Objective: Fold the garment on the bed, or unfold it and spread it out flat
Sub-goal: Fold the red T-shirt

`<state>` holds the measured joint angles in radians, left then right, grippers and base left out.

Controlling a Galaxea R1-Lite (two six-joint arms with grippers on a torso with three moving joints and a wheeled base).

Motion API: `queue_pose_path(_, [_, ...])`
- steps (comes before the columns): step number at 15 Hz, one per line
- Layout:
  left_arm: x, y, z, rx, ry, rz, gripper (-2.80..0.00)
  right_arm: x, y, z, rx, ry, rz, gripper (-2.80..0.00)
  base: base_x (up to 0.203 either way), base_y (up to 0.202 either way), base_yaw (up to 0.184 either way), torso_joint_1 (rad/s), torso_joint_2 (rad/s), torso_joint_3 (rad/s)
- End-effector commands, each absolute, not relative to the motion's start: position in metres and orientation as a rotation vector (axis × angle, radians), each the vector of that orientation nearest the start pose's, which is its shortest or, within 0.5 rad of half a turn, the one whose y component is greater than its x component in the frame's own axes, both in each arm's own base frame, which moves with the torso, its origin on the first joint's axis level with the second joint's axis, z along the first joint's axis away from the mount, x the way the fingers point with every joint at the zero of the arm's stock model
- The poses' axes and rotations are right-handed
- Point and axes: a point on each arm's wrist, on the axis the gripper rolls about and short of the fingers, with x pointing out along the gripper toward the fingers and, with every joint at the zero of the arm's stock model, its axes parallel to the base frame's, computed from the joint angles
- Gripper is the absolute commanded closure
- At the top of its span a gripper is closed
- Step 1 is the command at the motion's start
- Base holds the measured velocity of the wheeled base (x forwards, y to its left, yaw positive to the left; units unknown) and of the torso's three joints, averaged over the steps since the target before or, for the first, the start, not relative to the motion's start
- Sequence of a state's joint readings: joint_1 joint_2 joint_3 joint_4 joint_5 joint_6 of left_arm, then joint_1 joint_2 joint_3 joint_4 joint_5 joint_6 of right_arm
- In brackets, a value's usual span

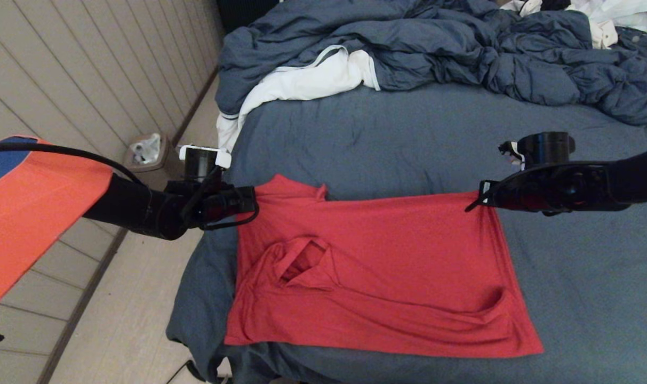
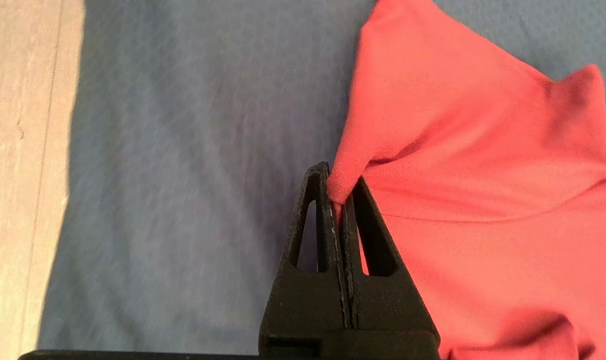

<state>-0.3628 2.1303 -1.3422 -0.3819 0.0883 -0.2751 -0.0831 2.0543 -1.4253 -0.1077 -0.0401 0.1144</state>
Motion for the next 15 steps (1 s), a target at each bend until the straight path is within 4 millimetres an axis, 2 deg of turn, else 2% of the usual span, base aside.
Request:
queue_pose_path(1, [0.386, -0.144, 0.153, -0.181, 0.431, -0.213, 0.0, 0.389, -0.032, 0.186, 0.121, 0.507, -0.135, 0.0, 0.0, 0.0, 0.0, 0.0, 0.0, 0.0])
queue_pose_path(3, [0.379, -0.142, 0.147, -0.176, 0.432, -0.215, 0.0, 0.376, -0.031, 0.175, 0.122, 0.558, -0.109, 0.0, 0.0, 0.0, 0.0, 0.0, 0.0, 0.0])
queue_pose_path(7, [0.364, -0.137, 0.128, -0.18, 0.402, -0.223, 0.0, 0.364, -0.032, 0.154, 0.101, 0.557, -0.087, 0.0, 0.0, 0.0, 0.0, 0.0, 0.0, 0.0])
queue_pose_path(10, [0.352, -0.136, 0.113, -0.171, 0.396, -0.237, 0.0, 0.355, -0.032, 0.149, 0.08, 0.536, -0.082, 0.0, 0.0, 0.0, 0.0, 0.0, 0.0, 0.0])
queue_pose_path(15, [0.369, -0.143, 0.118, -0.185, 0.339, -0.249, 0.0, 0.378, -0.034, 0.164, 0.08, 0.463, -0.083, 0.0, 0.0, 0.0, 0.0, 0.0, 0.0, 0.0])
